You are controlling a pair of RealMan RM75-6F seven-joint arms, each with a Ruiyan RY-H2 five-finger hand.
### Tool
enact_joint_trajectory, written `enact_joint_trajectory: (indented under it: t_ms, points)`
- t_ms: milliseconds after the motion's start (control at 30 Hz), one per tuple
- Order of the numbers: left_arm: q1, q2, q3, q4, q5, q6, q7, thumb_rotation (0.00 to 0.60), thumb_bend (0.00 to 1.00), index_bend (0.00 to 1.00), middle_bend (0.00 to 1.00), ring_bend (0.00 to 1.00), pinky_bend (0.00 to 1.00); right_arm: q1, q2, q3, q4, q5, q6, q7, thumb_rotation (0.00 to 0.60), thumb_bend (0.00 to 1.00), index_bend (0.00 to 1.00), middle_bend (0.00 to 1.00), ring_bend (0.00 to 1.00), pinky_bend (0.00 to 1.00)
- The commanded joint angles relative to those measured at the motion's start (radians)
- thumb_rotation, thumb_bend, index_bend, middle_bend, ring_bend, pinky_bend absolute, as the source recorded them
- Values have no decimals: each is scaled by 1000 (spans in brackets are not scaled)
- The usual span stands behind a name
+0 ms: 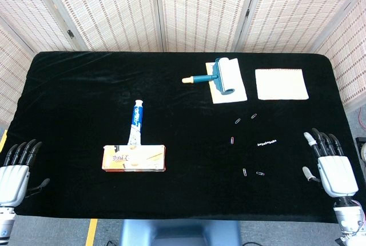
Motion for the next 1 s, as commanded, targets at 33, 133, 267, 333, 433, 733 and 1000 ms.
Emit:
enact_joint_trajectory:
  t_ms: [33,133,267,333,433,733,1000]
  points:
    - [0,-1,-2,2,-1,3,3,600,250,0,69,52,35,-1,2,-2,-1,-1,0,2,600,315,0,0,0,0]
    - [-1,-5,-3,3,-6,0,11,600,250,0,69,52,35,-3,2,0,-3,6,2,-5,600,315,0,0,0,0]
    - [-2,-4,-2,2,0,0,9,600,249,0,69,52,36,-3,2,0,-2,4,2,-2,600,314,0,0,0,0]
    - [-3,-5,-2,4,-2,0,12,600,249,0,69,52,36,2,2,-2,0,1,-6,5,600,314,0,0,0,0]
    - [-2,-5,-3,3,-7,-1,14,600,250,0,69,52,35,20,0,-4,12,-9,-34,32,600,315,0,0,0,0]
    - [4,23,-8,1,-5,10,-52,600,250,0,69,52,38,129,-45,36,78,40,-192,10,600,315,179,0,0,0]
    - [11,32,-12,5,-5,23,-77,600,249,0,69,54,38,234,-65,70,114,165,-389,-20,600,315,274,0,0,0]
